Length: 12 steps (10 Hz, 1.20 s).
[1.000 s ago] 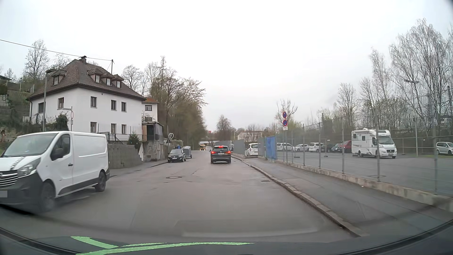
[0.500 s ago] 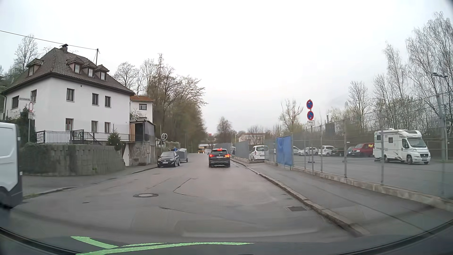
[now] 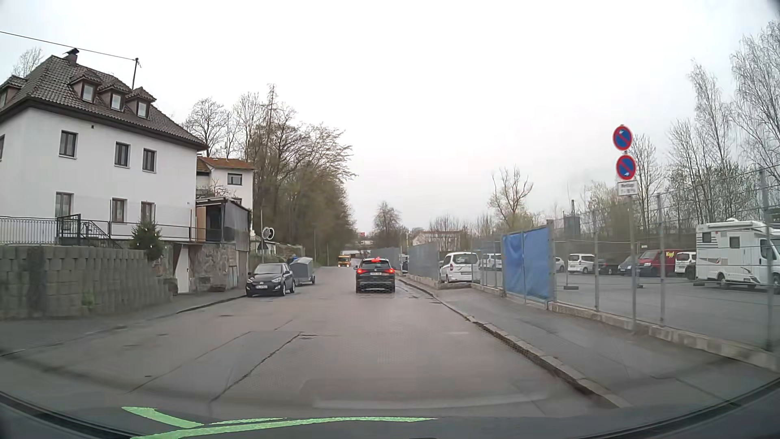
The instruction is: Follow the waypoints while adhering to traffic rules and regulations
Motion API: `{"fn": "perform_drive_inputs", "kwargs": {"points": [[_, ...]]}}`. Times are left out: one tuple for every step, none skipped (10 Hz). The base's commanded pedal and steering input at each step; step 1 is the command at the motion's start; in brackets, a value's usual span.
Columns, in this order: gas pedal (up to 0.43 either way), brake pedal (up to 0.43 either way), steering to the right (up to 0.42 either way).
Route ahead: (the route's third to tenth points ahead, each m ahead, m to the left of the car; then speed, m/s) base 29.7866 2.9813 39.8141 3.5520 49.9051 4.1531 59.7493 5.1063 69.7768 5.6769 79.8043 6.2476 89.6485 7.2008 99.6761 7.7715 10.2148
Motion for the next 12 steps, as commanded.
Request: {"fn": "perform_drive_inputs", "kwargs": {"points": [[0.0, 0.0, -0.006], [0.0, 0.0, -0.007], [0.0, 0.0, -0.008], [0.0, 0.0, -0.008], [0.0, 0.0, -0.008], [0.0, 0.012, -0.007], [0.0, 0.049, -0.007], [0.0, 0.061, -0.006], [0.0, 0.079, -0.007], [0.0, 0.104, -0.007], [0.0, 0.11, -0.007], [0.0, 0.116, -0.007]]}}
